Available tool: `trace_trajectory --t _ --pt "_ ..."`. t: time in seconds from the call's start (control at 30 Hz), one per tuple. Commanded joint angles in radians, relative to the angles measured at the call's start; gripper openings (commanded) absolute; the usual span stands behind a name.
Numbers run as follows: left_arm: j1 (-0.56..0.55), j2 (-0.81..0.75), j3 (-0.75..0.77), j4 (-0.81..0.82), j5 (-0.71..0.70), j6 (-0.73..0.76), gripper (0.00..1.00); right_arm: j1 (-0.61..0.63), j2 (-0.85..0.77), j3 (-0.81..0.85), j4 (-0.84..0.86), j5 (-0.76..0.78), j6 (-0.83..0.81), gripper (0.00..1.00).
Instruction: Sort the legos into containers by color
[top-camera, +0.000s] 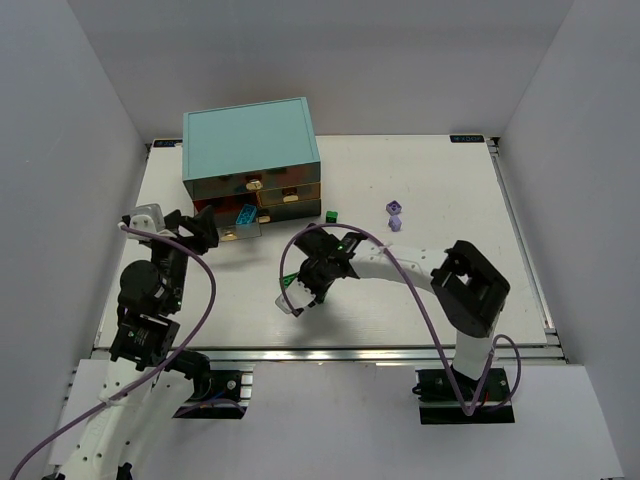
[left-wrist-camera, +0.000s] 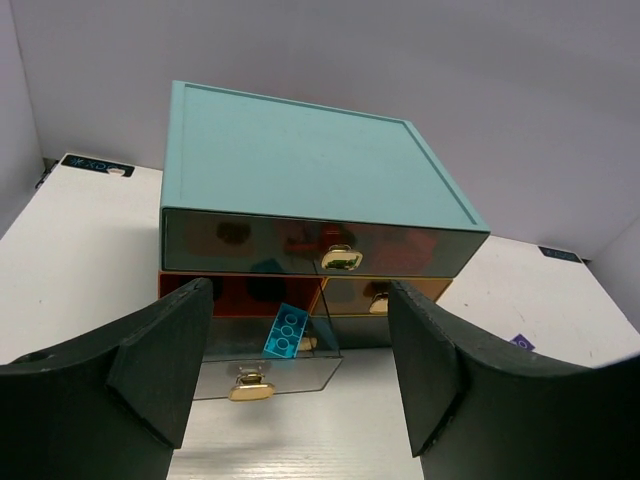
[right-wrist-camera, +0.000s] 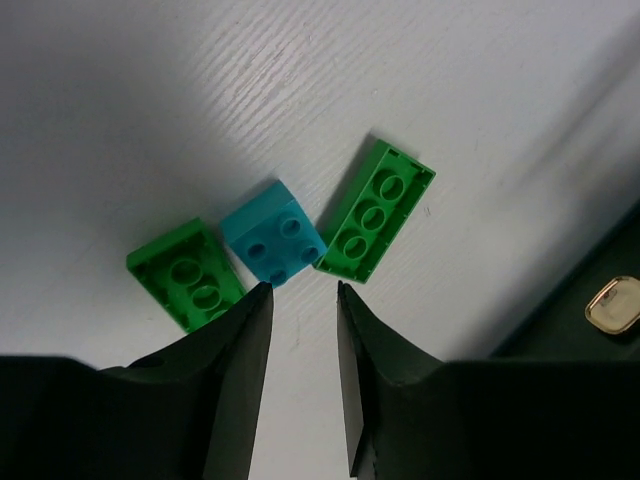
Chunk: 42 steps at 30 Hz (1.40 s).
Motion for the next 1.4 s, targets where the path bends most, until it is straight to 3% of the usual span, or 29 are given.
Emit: trace_trajectory --t 0.0,0.4,1.3,1.37 --pt "0.002 0.008 -0.005 -0.007 -0.030 0.011 0.81 0.015 0.038 0.076 -0.032 0.054 -0.059 0.38" --pt "0.002 0.013 -0.007 -0.005 -0.013 0.008 0.81 0.029 0.075 0.067 -0.026 0.110 -0.093 0.50" --pt "0.002 0.019 -0.004 -0.007 -0.016 0.010 0.81 0.077 0.118 0.069 -0.043 0.071 -0.073 0.51" --pt "0.002 0.017 -0.004 -0.007 -0.016 0.010 0.81 0.081 0.131 0.081 -0.046 0.071 -0.068 0.62"
